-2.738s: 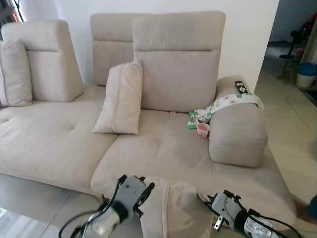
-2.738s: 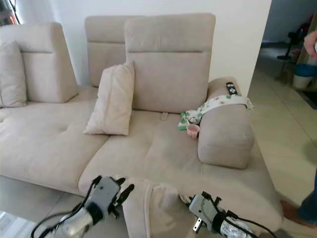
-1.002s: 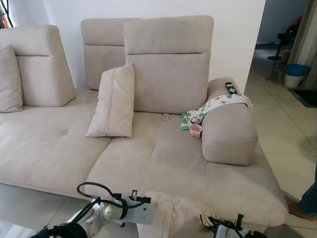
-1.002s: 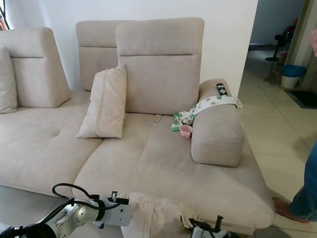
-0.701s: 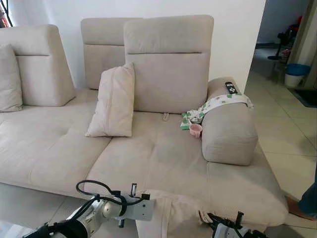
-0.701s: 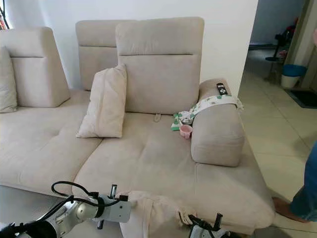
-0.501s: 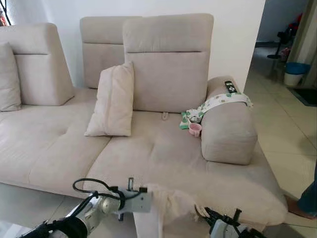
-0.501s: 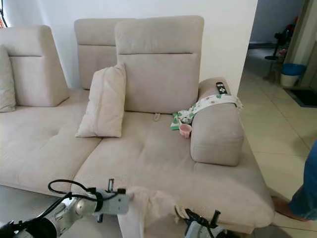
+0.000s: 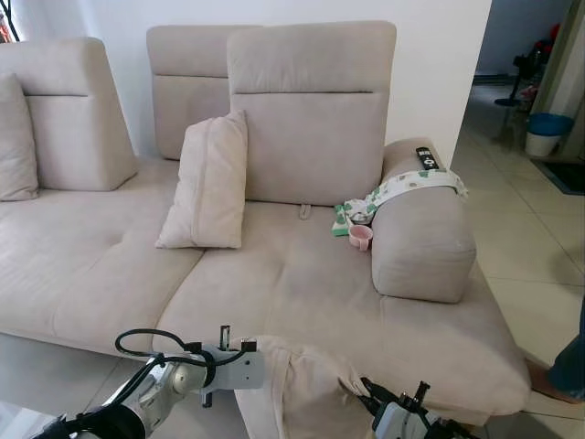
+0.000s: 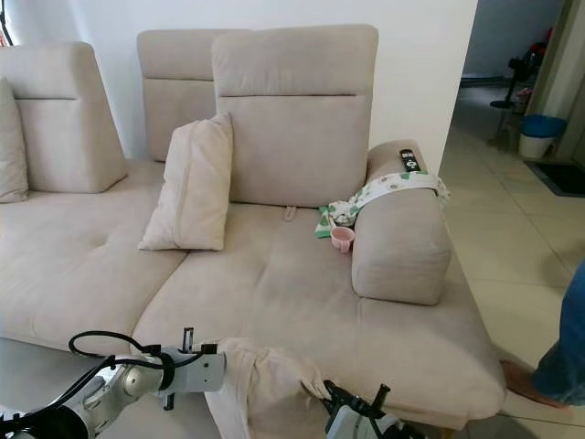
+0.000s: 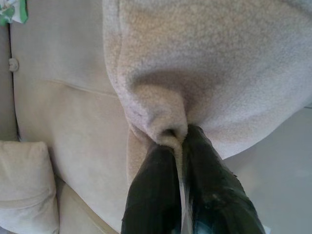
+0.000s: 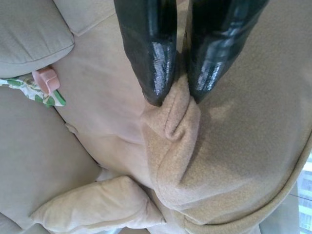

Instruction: Move the pillow to the sofa from floor

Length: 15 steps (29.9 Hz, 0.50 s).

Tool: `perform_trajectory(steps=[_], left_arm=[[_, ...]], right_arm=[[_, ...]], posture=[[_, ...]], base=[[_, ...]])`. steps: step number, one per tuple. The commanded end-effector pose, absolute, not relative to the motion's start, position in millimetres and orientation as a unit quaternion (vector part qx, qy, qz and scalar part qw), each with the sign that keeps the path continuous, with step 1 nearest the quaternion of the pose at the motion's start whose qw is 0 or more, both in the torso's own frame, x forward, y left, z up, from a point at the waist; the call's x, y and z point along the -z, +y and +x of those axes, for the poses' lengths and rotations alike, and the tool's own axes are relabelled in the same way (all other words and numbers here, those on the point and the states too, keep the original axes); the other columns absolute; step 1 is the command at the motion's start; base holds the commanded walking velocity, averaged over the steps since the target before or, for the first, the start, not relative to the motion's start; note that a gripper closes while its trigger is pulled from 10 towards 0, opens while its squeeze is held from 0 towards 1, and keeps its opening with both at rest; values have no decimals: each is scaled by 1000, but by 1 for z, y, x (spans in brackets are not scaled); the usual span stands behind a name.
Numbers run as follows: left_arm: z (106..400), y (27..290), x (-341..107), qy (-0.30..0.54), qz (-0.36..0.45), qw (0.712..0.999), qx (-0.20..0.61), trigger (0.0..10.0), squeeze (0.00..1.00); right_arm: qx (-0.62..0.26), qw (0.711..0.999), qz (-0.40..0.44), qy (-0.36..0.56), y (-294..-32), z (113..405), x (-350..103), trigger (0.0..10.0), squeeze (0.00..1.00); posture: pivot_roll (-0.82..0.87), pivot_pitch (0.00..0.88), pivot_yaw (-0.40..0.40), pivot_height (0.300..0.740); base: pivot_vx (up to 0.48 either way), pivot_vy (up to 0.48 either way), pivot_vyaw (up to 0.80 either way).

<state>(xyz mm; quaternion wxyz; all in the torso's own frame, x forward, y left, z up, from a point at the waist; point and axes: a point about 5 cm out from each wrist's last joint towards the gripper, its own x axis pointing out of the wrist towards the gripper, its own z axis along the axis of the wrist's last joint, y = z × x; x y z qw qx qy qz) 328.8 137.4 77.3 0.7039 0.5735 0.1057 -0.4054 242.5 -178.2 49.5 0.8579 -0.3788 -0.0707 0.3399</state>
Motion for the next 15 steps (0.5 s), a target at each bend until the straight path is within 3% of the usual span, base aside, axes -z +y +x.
perform_trajectory(steps=[1,9,15], left_arm=[[330,138,-86,90,588,693,407,10000,0],[333,141,-97,79,616,660,422,10000,0],[334,140,-97,78,618,658,423,10000,0]], right_arm=[[-346,858,-365,-106,-170,244,-61,10000,0],[-352,860,-347,-125,-167,238,-71,10000,0],[-353,861,-341,-130,-165,236,-74,10000,0]], posture=[[40,0,55,580],[27,0,48,615],[21,0,47,630]], base=[[0,0,0],[0,0,0],[0,0,0]])
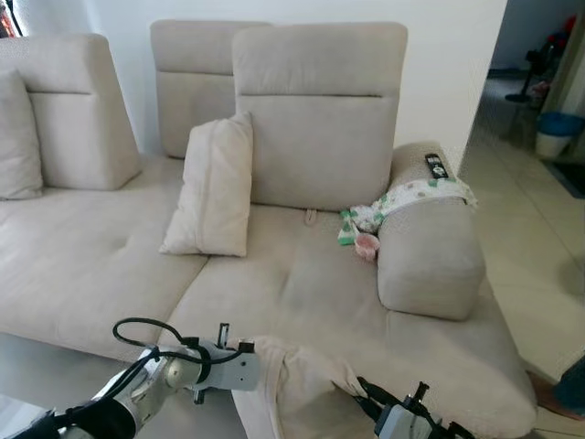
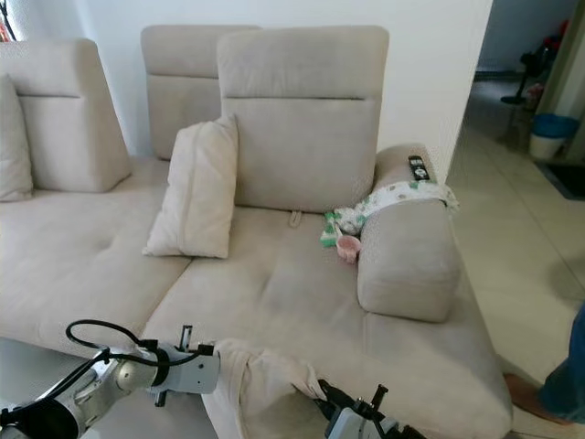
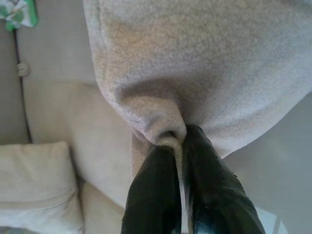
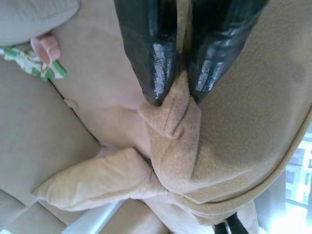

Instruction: Move the pillow to the sofa from floor

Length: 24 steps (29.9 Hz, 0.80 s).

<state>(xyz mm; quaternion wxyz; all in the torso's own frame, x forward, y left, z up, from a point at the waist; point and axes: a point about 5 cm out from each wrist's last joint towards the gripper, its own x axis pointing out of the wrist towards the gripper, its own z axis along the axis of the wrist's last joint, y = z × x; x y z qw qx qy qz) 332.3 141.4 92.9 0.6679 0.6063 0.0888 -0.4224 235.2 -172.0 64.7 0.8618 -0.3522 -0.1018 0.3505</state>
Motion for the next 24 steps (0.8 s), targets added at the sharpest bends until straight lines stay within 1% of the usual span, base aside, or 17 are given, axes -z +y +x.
perform_trajectory(steps=[1,7,17,20,24], left_arm=[[333,138,-96,77,617,658,425,10000,0],[331,133,-94,74,613,657,431,10000,0],[330,127,-93,68,608,659,437,10000,0],[330,125,-92,67,606,660,438,10000,0],[330,123,-92,65,604,662,439,10000,0]], right_arm=[[-353,862,-339,-133,-164,235,-76,10000,0],[-353,863,-334,-138,-162,234,-80,10000,0],[-347,868,-326,-140,-162,234,-87,10000,0],[-338,876,-315,-139,-162,234,-89,10000,0],[-331,878,-316,-142,-161,235,-92,10000,0]], posture=[[19,0,46,635],[14,0,44,650],[5,0,33,690],[4,0,32,690],[0,0,30,690]], base=[[0,0,0],[0,0,0],[0,0,0],[0,0,0],[0,0,0]])
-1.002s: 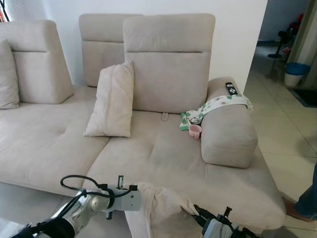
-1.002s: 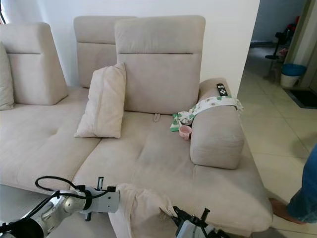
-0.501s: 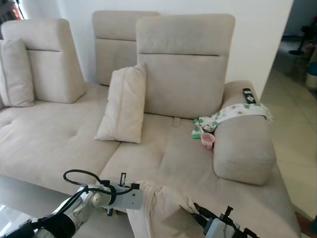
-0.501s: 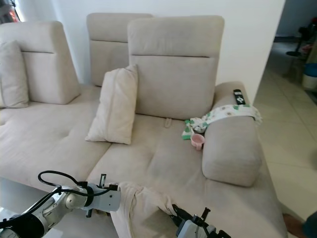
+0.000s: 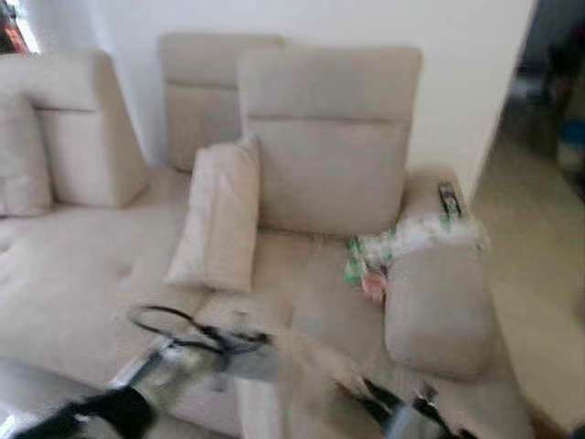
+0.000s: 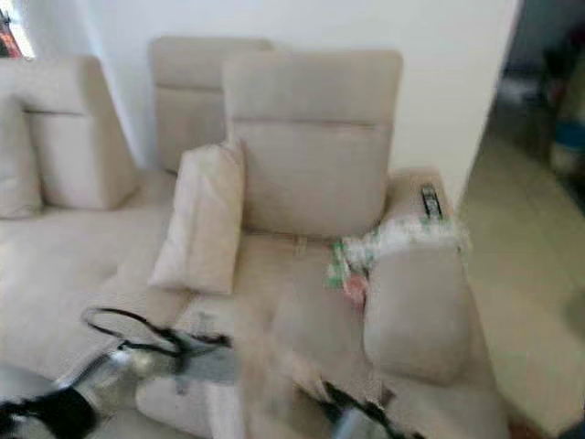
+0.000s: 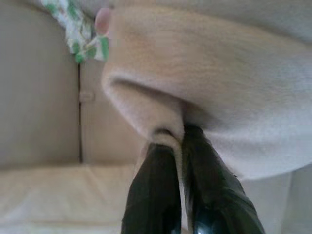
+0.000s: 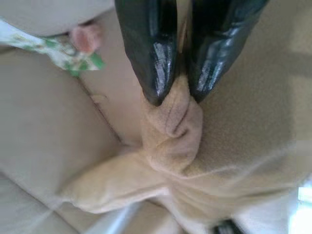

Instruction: Move the pillow to the sofa from floor

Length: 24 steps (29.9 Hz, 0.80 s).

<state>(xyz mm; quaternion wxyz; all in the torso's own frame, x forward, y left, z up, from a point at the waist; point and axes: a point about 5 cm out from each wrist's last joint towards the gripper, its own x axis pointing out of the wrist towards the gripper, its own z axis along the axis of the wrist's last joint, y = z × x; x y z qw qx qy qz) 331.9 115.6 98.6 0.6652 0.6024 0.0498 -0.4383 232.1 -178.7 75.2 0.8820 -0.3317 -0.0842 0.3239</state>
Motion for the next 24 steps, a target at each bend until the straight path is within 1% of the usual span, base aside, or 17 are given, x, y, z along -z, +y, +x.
perform_trajectory(steps=[1,5,12,17,20,24], left_arm=[[330,123,-92,65,604,662,439,10000,0],[330,120,-92,63,602,663,440,10000,0],[332,118,-94,59,603,665,438,10000,0],[333,116,-96,54,602,666,438,10000,0],[334,112,-101,40,597,673,435,10000,0],[335,109,-103,34,590,679,435,10000,0]], right_arm=[[-331,878,-316,-142,-161,235,-92,10000,0],[-328,877,-319,-147,-160,236,-93,10000,0],[-319,879,-319,-154,-159,240,-99,10000,0],[-313,881,-319,-155,-159,241,-101,10000,0],[-310,882,-318,-157,-158,241,-103,10000,0],[-309,882,-318,-157,-158,241,-104,10000,0]], posture=[[0,0,30,690],[-1,0,29,690],[-7,0,36,715],[-9,0,37,724],[-13,0,37,738],[-12,0,36,740]], base=[[0,0,0],[0,0,0],[0,0,0],[0,0,0],[0,0,0],[0,0,0]])
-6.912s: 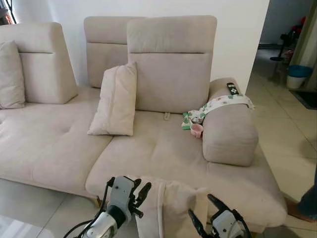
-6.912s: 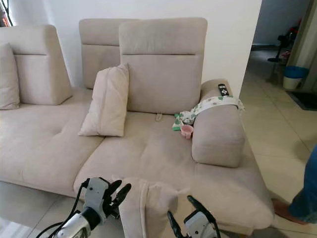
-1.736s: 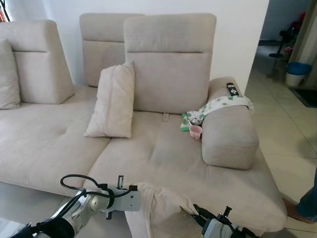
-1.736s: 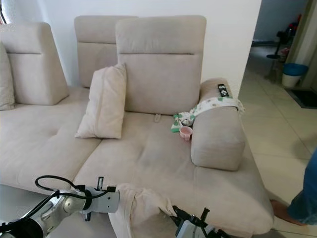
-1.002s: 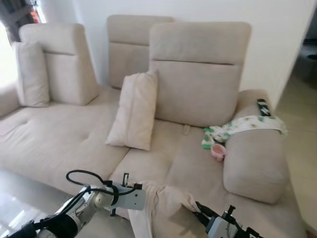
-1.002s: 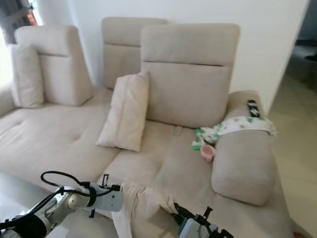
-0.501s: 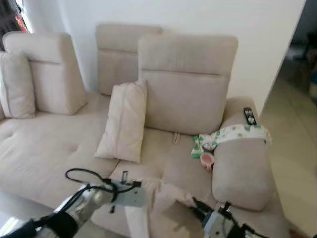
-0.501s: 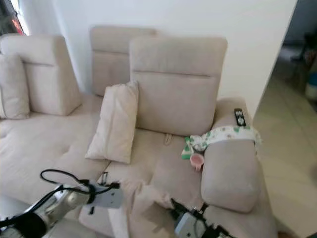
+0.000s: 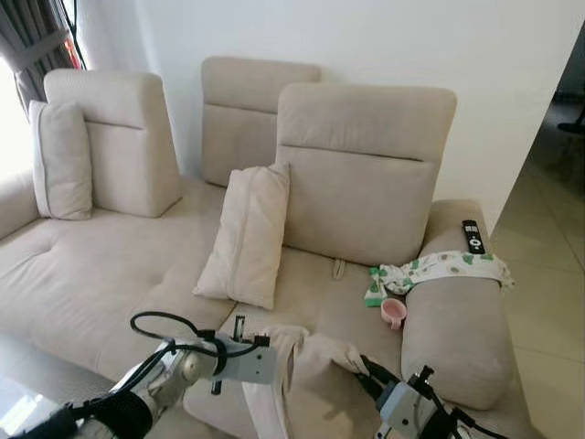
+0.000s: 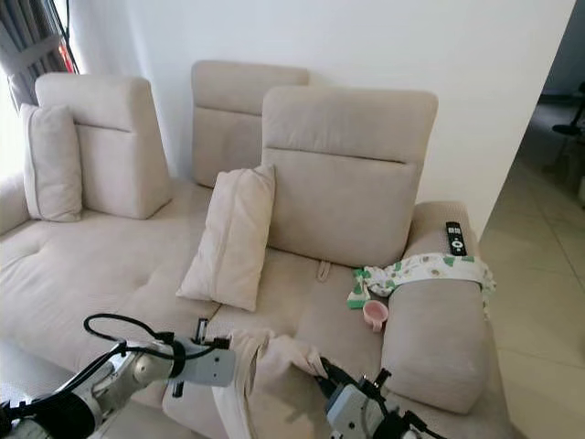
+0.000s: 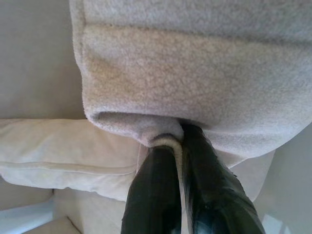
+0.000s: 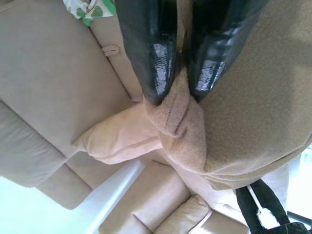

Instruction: Move the pillow to the sofa from floor

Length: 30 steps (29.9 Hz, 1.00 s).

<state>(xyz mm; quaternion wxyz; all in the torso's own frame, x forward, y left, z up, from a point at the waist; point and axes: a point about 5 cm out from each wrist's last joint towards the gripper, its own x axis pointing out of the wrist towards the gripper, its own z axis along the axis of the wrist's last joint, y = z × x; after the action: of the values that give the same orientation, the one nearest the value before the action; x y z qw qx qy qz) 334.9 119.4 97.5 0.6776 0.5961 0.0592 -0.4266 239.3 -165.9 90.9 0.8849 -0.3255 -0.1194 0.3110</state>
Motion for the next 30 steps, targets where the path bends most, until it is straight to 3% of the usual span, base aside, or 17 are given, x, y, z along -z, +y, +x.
perform_trajectory(steps=[1,12,20,30], left_arm=[[335,108,-104,32,588,681,436,10000,0],[336,99,-116,2,565,699,439,10000,0],[334,93,-119,-20,562,695,448,10000,0],[339,78,-152,-108,544,718,421,10000,0]], right_arm=[[-308,883,-318,-158,-158,241,-104,10000,0],[-296,889,-311,-160,-159,245,-109,10000,0],[-297,888,-309,-167,-156,243,-111,10000,0],[-245,880,-327,-243,-159,253,-146,10000,0]], posture=[[-12,0,36,740],[-8,0,38,740],[-10,0,43,740],[-16,0,41,740]], base=[[0,0,0],[0,0,0],[0,0,0],[0,0,0]])
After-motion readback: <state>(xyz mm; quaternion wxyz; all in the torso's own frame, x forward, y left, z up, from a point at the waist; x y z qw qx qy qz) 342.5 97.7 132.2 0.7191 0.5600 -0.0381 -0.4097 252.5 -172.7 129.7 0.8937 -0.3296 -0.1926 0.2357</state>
